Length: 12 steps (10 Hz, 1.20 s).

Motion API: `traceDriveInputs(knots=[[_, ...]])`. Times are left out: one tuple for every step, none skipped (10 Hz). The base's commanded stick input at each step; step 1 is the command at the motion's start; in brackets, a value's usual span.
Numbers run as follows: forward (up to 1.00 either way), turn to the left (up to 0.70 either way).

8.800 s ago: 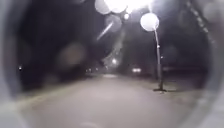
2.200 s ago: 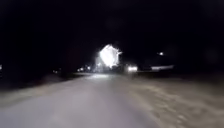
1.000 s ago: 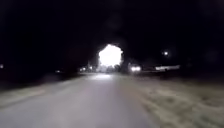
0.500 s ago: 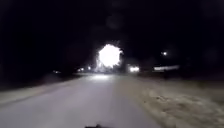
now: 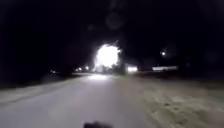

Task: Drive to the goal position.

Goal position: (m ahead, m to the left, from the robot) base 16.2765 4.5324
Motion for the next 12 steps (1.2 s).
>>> traceDriveInputs(knots=[[1.0, 0.0], [1.0, 0.0], [1.0, 0.0], [1.0, 0.0], [1.0, 0.0], [1.0, 0.0], [1.0, 0.0], [1.0, 0.0], [1.0, 0.0], [1.0, 0.0], [1.0, 0.0], [1.0, 0.0]])
